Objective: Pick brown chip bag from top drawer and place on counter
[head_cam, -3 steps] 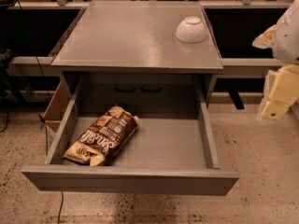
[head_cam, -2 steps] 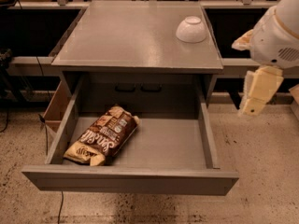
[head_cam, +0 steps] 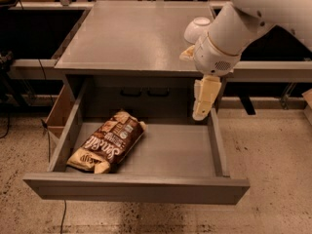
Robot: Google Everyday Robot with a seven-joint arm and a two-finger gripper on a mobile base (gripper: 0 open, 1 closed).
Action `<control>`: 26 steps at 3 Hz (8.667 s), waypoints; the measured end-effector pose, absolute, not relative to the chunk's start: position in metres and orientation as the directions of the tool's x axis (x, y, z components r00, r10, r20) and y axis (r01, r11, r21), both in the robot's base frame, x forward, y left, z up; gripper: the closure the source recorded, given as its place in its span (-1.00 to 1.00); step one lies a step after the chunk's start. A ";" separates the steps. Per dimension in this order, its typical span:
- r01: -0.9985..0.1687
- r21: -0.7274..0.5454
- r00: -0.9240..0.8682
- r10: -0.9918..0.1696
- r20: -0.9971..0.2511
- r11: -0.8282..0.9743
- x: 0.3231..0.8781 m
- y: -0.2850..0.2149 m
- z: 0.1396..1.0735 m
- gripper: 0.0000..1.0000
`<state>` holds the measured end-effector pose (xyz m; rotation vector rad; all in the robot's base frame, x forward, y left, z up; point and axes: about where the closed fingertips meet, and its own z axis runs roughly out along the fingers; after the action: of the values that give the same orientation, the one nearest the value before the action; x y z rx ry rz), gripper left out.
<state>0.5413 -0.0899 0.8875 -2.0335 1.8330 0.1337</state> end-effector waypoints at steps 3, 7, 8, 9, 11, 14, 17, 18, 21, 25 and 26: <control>-0.958 -0.212 0.262 -0.888 -0.379 -0.192 0.572 -0.017 0.825 -1.00; -0.855 -0.142 0.510 -0.758 -0.407 -0.499 0.619 0.106 0.663 -1.00; -0.858 -0.132 0.501 -0.753 -0.426 -0.497 0.622 0.109 0.646 -0.64; -0.863 -0.146 0.494 -0.748 -0.443 -0.484 0.623 0.112 0.647 -0.02; -0.874 -0.203 0.482 -0.745 -0.461 -0.441 0.614 0.109 0.699 0.90; -0.833 -0.411 0.528 -0.752 -0.394 -0.369 0.595 0.062 0.891 1.00; -0.778 -0.604 0.495 -0.757 -0.425 -0.170 0.714 0.023 1.000 1.00; -0.744 -0.667 0.451 -0.767 -0.457 -0.040 0.765 0.014 1.019 1.00; -0.629 -0.696 0.222 -0.777 -0.589 0.348 0.890 -0.006 0.946 1.00; -0.677 -0.639 0.260 -0.694 -0.672 0.364 0.913 0.052 0.904 -0.76; -0.680 -0.646 0.283 -0.689 -0.667 0.347 0.902 0.051 0.916 -1.00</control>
Offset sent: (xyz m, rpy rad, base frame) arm 0.0131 0.0394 -0.0246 0.0257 0.0103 0.0818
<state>0.9019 0.0508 0.9156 -1.3465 1.4108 -0.0102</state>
